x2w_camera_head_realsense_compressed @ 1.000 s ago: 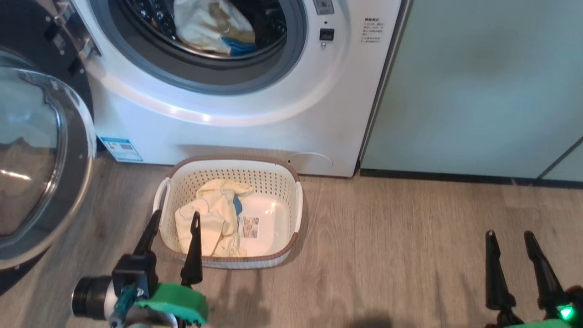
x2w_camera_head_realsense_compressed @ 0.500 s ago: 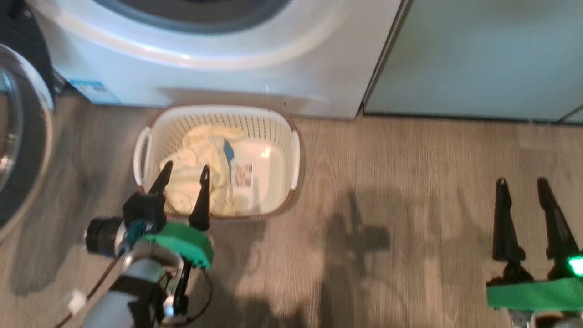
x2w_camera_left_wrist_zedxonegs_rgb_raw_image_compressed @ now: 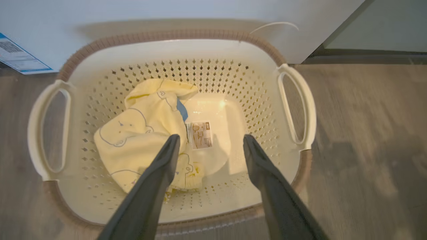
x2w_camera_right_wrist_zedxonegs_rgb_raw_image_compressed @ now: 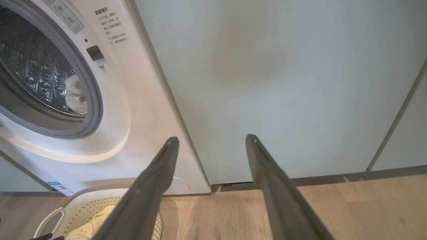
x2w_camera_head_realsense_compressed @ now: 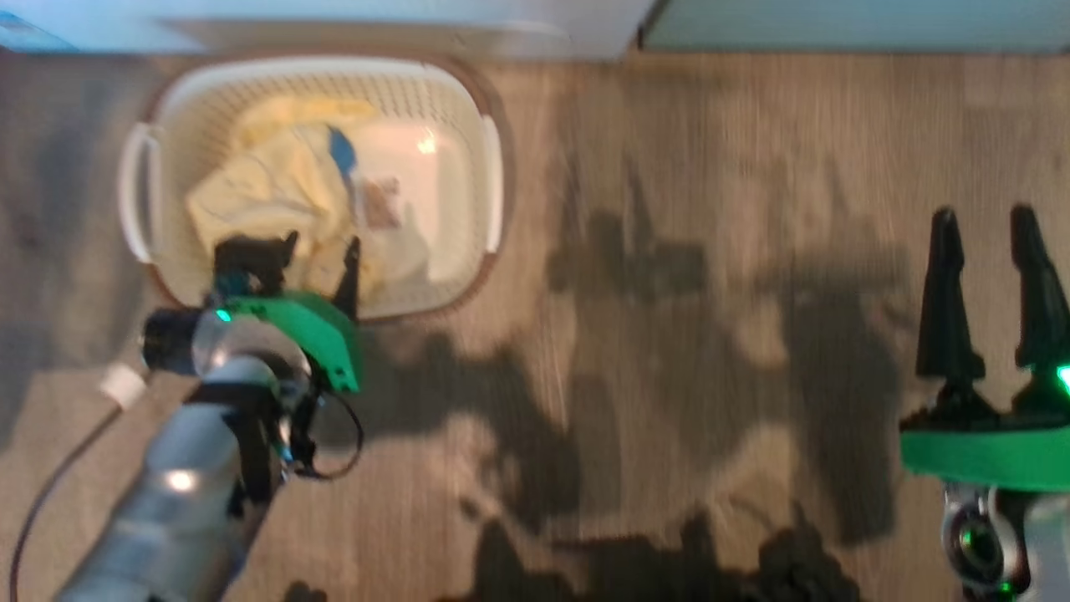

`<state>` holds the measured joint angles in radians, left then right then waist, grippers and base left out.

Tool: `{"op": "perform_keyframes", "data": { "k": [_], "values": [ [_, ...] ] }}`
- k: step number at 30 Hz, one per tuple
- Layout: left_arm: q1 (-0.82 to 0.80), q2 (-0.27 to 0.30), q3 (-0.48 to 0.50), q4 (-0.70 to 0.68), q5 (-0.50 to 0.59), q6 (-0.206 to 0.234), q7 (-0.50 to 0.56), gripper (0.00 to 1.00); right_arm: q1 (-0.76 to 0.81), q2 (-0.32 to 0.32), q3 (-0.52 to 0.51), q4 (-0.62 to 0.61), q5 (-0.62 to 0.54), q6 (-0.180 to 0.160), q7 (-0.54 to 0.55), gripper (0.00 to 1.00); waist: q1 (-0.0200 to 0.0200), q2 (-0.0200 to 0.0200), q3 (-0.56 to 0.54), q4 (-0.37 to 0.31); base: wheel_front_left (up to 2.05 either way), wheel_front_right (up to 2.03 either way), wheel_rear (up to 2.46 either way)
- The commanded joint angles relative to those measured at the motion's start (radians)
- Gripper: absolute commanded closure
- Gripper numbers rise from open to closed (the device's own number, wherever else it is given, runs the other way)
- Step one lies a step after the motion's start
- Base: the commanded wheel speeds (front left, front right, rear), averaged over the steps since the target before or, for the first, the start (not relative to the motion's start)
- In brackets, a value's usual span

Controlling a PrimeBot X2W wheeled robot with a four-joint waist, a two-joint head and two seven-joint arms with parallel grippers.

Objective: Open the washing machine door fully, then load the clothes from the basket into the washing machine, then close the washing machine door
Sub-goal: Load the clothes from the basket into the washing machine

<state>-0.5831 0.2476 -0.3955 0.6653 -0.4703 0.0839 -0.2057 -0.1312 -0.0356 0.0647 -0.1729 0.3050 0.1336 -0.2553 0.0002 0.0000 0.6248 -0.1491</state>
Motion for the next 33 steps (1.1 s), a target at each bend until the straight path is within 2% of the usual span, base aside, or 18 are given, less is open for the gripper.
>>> {"op": "perform_keyframes", "data": {
  "k": [1, 5, 8, 13, 17, 24, 27, 33],
  "values": [
    [-0.029, 0.027, 0.026, 0.019, -0.011, -0.012, 0.010, 0.00, -0.016, -0.015, 0.022, -0.033, 0.013, -0.003, -0.006, 0.00, -0.0002, 0.0000, 0.098, -0.060, 0.00, 0.00, 0.00],
    [-0.116, 0.050, 0.028, 0.150, -0.021, -0.058, 0.033, 0.00, -0.057, -0.015, 0.039, -0.035, 0.044, -0.003, -0.006, 0.00, -0.0002, 0.0000, 0.175, -0.101, 0.00, 0.00, 0.00],
    [-0.199, 0.087, 0.020, 0.250, -0.004, -0.070, 0.050, 0.00, -0.088, -0.015, 0.060, -0.038, 0.081, -0.003, -0.006, 0.00, -0.0002, 0.0000, 0.235, -0.140, 0.00, 0.00, 0.00],
    [-0.289, 0.150, -0.008, 0.329, 0.047, -0.056, 0.066, 0.00, -0.117, -0.015, 0.100, -0.037, 0.129, -0.003, -0.006, 0.00, -0.0002, 0.0000, 0.299, -0.190, 0.00, 0.00, 0.00],
    [-0.351, 0.199, -0.023, 0.375, 0.079, -0.028, 0.084, 0.00, -0.137, -0.015, 0.126, -0.037, 0.159, -0.003, -0.006, 0.00, -0.0002, 0.0000, 0.340, -0.222, 0.00, 0.00, 0.00],
    [-0.429, 0.284, -0.067, 0.454, 0.139, 0.015, 0.176, 0.00, -0.161, -0.015, 0.172, -0.045, 0.201, -0.003, -0.006, 0.00, -0.0002, 0.0000, 0.391, -0.279, 0.00, 0.00, 0.00],
    [-0.457, 0.293, -0.095, 0.478, 0.167, 0.031, 0.231, 0.00, -0.159, -0.015, 0.176, -0.051, 0.213, -0.003, -0.006, 0.00, -0.0002, 0.0000, 0.402, -0.282, 0.00, 0.00, 0.00],
    [-0.499, 0.298, -0.122, 0.523, 0.185, 0.036, 0.318, 0.00, -0.150, -0.015, 0.176, -0.056, 0.218, -0.003, -0.006, 0.00, -0.0002, 0.0000, 0.415, -0.278, 0.00, 0.00, 0.00]
  ]
}}
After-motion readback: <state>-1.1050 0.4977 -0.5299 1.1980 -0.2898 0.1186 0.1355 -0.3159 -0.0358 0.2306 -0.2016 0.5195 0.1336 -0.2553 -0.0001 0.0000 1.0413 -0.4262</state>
